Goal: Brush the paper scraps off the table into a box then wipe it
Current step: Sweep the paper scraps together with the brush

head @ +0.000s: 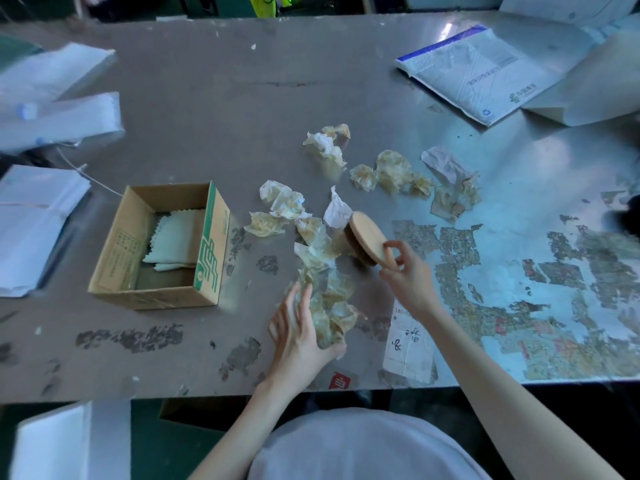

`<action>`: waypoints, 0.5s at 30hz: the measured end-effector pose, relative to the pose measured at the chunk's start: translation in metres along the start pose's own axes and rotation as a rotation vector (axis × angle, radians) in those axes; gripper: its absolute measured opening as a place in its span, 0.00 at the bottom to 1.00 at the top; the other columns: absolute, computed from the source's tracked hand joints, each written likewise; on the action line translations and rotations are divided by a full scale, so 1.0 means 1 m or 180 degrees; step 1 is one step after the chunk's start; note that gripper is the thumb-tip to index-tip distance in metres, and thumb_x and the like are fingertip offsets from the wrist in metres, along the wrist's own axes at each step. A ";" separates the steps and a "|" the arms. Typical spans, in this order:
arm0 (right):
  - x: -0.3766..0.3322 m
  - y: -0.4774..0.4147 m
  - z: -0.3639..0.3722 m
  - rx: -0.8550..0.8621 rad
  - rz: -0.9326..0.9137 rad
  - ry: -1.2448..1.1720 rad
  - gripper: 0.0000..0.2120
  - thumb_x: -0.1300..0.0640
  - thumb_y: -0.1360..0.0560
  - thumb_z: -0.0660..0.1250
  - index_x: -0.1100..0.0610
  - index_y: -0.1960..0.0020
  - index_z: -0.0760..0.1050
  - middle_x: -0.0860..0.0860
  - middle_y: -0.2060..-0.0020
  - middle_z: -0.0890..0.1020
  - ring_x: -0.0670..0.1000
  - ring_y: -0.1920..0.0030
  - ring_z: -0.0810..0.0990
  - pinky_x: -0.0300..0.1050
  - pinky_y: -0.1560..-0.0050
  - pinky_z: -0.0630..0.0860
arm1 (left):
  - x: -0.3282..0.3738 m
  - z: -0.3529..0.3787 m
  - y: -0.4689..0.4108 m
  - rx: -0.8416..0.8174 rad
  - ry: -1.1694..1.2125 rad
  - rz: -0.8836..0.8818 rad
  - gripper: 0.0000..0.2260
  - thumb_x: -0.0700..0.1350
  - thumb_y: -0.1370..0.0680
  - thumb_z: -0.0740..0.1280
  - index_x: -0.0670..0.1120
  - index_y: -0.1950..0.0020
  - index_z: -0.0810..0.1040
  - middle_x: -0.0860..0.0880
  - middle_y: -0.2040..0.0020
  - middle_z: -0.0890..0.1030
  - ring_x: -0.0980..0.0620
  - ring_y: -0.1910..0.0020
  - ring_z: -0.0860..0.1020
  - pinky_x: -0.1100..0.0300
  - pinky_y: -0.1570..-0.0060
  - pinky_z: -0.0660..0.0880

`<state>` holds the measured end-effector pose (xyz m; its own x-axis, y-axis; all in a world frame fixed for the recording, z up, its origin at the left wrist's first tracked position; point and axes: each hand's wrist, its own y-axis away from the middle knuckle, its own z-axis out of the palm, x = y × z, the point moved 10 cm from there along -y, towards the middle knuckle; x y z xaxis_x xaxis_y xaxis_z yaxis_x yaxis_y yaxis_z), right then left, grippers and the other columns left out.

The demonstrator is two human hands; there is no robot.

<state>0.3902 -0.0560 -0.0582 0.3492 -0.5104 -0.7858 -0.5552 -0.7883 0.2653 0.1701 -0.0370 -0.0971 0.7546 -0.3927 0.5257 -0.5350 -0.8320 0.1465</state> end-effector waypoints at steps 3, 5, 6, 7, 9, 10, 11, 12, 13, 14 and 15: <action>0.004 0.025 0.018 -0.0327 -0.0069 -0.0042 0.21 0.66 0.29 0.64 0.51 0.38 0.71 0.53 0.51 0.76 0.52 0.62 0.76 0.42 0.68 0.70 | -0.003 -0.005 0.000 0.0131 0.0023 -0.0033 0.51 0.61 0.35 0.74 0.52 0.24 0.43 0.48 0.24 0.48 0.46 0.25 0.52 0.44 0.33 0.55; 0.005 0.039 0.025 -0.0515 -0.0128 -0.0026 0.22 0.66 0.29 0.65 0.50 0.38 0.71 0.53 0.53 0.76 0.55 0.62 0.78 0.41 0.68 0.71 | -0.007 -0.006 0.000 0.0183 0.0093 -0.0084 0.50 0.62 0.35 0.74 0.53 0.25 0.44 0.48 0.24 0.50 0.44 0.26 0.54 0.43 0.34 0.57; 0.005 0.046 0.028 -0.0608 -0.0144 -0.0040 0.21 0.66 0.29 0.65 0.50 0.38 0.71 0.52 0.54 0.77 0.56 0.62 0.79 0.40 0.69 0.71 | -0.009 -0.006 0.000 0.0194 0.0120 -0.0113 0.50 0.64 0.36 0.72 0.53 0.25 0.45 0.48 0.24 0.50 0.44 0.26 0.55 0.43 0.34 0.58; 0.005 0.050 0.029 -0.0669 -0.0133 -0.0104 0.21 0.66 0.28 0.66 0.50 0.38 0.72 0.52 0.56 0.77 0.57 0.62 0.80 0.40 0.69 0.72 | -0.010 -0.006 0.000 0.0202 0.0134 -0.0136 0.50 0.65 0.36 0.70 0.52 0.25 0.45 0.47 0.24 0.51 0.44 0.26 0.56 0.42 0.35 0.58; 0.006 0.054 0.025 -0.0661 -0.0067 -0.0319 0.22 0.68 0.29 0.66 0.50 0.39 0.72 0.52 0.58 0.76 0.56 0.64 0.80 0.37 0.71 0.71 | -0.011 -0.006 0.000 0.0223 0.0146 -0.0132 0.49 0.66 0.36 0.69 0.51 0.24 0.46 0.47 0.25 0.53 0.44 0.27 0.57 0.42 0.35 0.60; 0.006 0.054 0.019 -0.0582 -0.0027 -0.0445 0.23 0.69 0.29 0.66 0.50 0.39 0.72 0.52 0.59 0.76 0.52 0.66 0.79 0.35 0.73 0.69 | -0.011 -0.006 0.001 0.0235 0.0148 -0.0115 0.49 0.65 0.36 0.69 0.51 0.24 0.47 0.47 0.25 0.54 0.44 0.27 0.58 0.41 0.36 0.61; 0.006 0.052 0.012 -0.0457 0.0026 -0.0601 0.24 0.70 0.29 0.66 0.50 0.39 0.73 0.51 0.59 0.76 0.49 0.68 0.79 0.33 0.74 0.68 | -0.011 -0.006 0.001 0.0245 0.0150 -0.0093 0.48 0.64 0.36 0.69 0.50 0.24 0.47 0.47 0.25 0.54 0.44 0.27 0.58 0.41 0.36 0.61; 0.008 0.050 0.004 -0.0307 0.0090 -0.0779 0.24 0.71 0.29 0.65 0.50 0.39 0.73 0.51 0.60 0.76 0.47 0.69 0.78 0.33 0.74 0.68 | -0.010 -0.006 0.001 0.0249 0.0156 -0.0070 0.48 0.64 0.35 0.69 0.51 0.24 0.47 0.47 0.25 0.54 0.45 0.27 0.58 0.41 0.36 0.61; 0.011 0.048 -0.004 -0.0152 0.0153 -0.0935 0.24 0.71 0.30 0.65 0.51 0.38 0.73 0.51 0.60 0.76 0.47 0.70 0.76 0.34 0.73 0.68 | -0.010 -0.006 0.001 0.0246 0.0167 -0.0047 0.48 0.64 0.35 0.69 0.51 0.25 0.47 0.47 0.25 0.54 0.45 0.27 0.57 0.41 0.36 0.61; 0.014 0.047 -0.012 -0.0003 0.0211 -0.1044 0.24 0.70 0.30 0.66 0.50 0.38 0.73 0.52 0.60 0.76 0.48 0.69 0.75 0.37 0.72 0.69 | -0.010 -0.007 0.001 0.0235 0.0183 -0.0028 0.48 0.65 0.35 0.68 0.51 0.25 0.46 0.47 0.25 0.53 0.46 0.26 0.57 0.42 0.35 0.60; 0.019 0.046 -0.019 0.0125 0.0269 -0.1112 0.24 0.70 0.30 0.66 0.49 0.38 0.73 0.52 0.60 0.76 0.49 0.68 0.74 0.40 0.70 0.69 | -0.009 -0.006 0.001 0.0214 0.0200 -0.0013 0.48 0.66 0.35 0.67 0.52 0.25 0.46 0.48 0.24 0.52 0.46 0.26 0.55 0.42 0.34 0.58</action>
<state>0.3852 -0.1082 -0.0504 0.0256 -0.4195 -0.9074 -0.6020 -0.7311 0.3210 0.1600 -0.0319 -0.0964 0.7302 -0.3656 0.5772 -0.5037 -0.8588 0.0933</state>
